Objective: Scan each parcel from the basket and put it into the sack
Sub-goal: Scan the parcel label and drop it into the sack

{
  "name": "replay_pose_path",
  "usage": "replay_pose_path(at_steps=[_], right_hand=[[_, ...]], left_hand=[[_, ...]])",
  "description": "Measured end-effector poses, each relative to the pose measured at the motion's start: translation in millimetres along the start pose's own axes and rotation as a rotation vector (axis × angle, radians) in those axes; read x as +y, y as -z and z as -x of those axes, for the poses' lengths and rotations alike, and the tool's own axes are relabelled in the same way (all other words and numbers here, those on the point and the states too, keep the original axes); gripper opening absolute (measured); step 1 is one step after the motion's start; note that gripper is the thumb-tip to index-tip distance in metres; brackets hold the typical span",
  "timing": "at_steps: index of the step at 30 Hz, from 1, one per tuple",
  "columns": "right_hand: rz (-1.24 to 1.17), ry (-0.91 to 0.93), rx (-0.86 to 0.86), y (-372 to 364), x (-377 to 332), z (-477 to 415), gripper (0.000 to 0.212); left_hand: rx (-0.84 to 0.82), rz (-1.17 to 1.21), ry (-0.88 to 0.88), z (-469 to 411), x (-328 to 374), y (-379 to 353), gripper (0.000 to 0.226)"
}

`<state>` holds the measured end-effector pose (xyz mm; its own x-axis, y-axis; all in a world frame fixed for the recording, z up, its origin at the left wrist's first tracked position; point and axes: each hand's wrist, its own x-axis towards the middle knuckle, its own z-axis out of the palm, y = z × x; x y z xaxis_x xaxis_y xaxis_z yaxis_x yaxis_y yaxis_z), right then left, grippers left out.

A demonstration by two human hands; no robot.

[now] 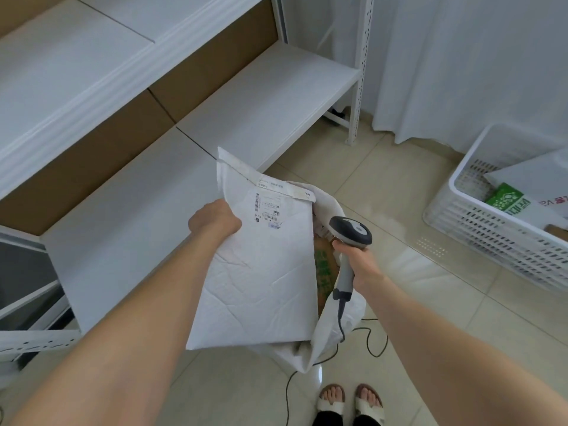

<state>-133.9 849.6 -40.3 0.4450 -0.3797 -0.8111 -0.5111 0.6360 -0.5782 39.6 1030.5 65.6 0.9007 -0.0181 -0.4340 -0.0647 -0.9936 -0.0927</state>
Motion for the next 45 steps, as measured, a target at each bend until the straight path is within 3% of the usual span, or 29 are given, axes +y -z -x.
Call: replay_pose_path(at_steps=[7,11,13,15,18,23,27,30,32,34,38,40,43,45], right_hand=[[-0.058,0.018,0.056,-0.8,3.2,-3.1,0.03],[-0.062,0.01,0.018,-3.5,3.6,0.2,0.018],[-0.058,0.011,-0.019,-6.7,6.1,0.2,0.016],[-0.069,0.018,-0.034,-8.6,6.8,-1.1,0.015],[-0.071,0.03,-0.042,-10.2,3.2,-2.8,0.015],[-0.137,0.061,0.009,-7.2,-2.7,-4.4,0.021],[-0.165,0.102,0.068,-3.4,-8.0,-5.6,0.013],[-0.127,0.081,0.02,-2.6,-5.8,-5.1,0.026],[-0.058,0.049,-0.041,-3.9,-2.0,-5.9,0.031],[-0.002,0.026,-0.066,-5.8,1.9,-3.6,0.022],[-0.009,0.016,-0.019,4.1,7.3,-10.7,0.018],[-0.059,0.02,0.011,11.1,5.5,-13.6,0.02],[-0.087,0.021,-0.014,10.7,3.0,-15.8,0.023],[-0.068,0.018,-0.046,3.3,3.7,-14.1,0.02]], left_hand=[[-0.035,0.008,0.015,1.7,3.2,-15.5,0.03],[-0.122,0.257,0.004,1.7,10.1,-27.4,0.045],[-0.05,0.409,0.004,0.2,17.8,-32.9,0.049],[0.057,0.493,0.004,0.9,23.7,-38.7,0.069],[0.141,0.459,-0.102,1.3,21.4,-45.3,0.094],[0.133,0.217,-0.164,-7.7,13.5,-44.2,0.082],[0.072,0.112,-0.206,-14.5,12.6,-32.8,0.065],[0.016,0.243,-0.205,-24.1,14.0,-38.2,0.057],[0.022,0.409,-0.193,-28.9,20.2,-48.6,0.065],[-0.013,0.539,-0.218,-30.1,29.2,-61.6,0.079],[-0.244,0.877,-0.221,-33.8,27.2,-65.6,0.099],[-0.391,0.997,-0.119,-32.6,11.4,-59.7,0.088],[-0.524,0.92,0.009,-23.1,-6.4,-59.8,0.044],[-0.605,0.711,0.0,-15.8,0.2,-54.4,0.054]])
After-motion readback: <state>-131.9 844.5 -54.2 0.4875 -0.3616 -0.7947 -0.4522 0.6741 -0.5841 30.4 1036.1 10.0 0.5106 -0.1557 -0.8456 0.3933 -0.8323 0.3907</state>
